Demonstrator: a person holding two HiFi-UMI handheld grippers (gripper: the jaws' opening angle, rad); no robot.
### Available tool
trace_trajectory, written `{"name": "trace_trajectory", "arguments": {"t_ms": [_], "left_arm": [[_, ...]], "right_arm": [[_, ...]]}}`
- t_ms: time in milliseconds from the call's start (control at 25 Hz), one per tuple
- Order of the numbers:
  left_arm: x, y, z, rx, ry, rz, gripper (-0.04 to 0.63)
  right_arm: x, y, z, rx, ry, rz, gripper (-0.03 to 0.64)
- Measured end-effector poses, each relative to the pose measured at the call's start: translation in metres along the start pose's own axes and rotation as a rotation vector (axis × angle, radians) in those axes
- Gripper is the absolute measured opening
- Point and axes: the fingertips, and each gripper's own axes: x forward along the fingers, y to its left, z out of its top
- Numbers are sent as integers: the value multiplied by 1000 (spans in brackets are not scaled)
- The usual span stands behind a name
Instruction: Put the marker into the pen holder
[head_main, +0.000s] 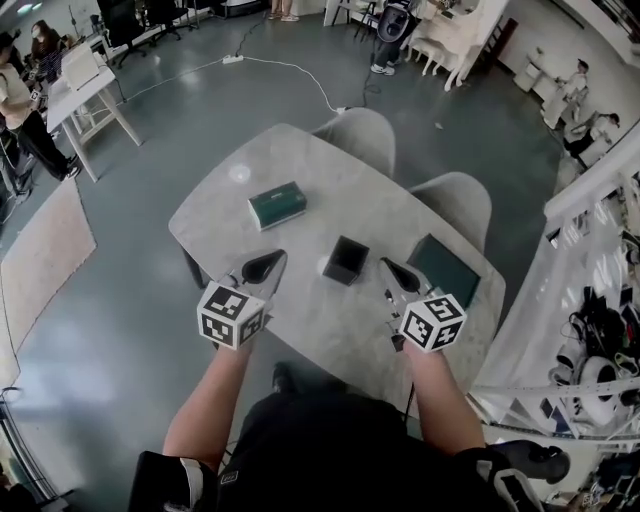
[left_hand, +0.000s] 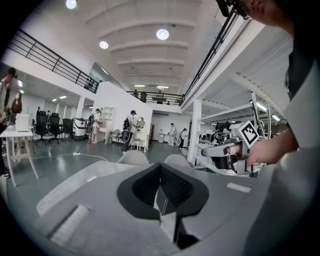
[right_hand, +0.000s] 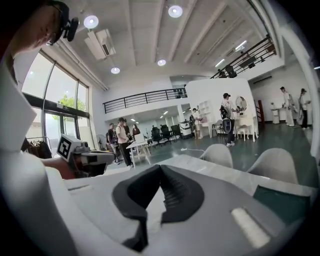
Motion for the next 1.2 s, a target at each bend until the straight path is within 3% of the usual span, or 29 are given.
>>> {"name": "trace_trajectory", "arguments": {"t_ms": [200,400,1200], "left_arm": [[8,-18,27,73,-23,37,11],[14,-33,42,80,-44,56,11],[26,-55,50,99,-42,45,11]], "right_arm": [[-48,-10,33,-47,-99,32,3],[-76,-9,52,-97,-171,47,2],[-86,-14,57,-106,-202,38,2]]}}
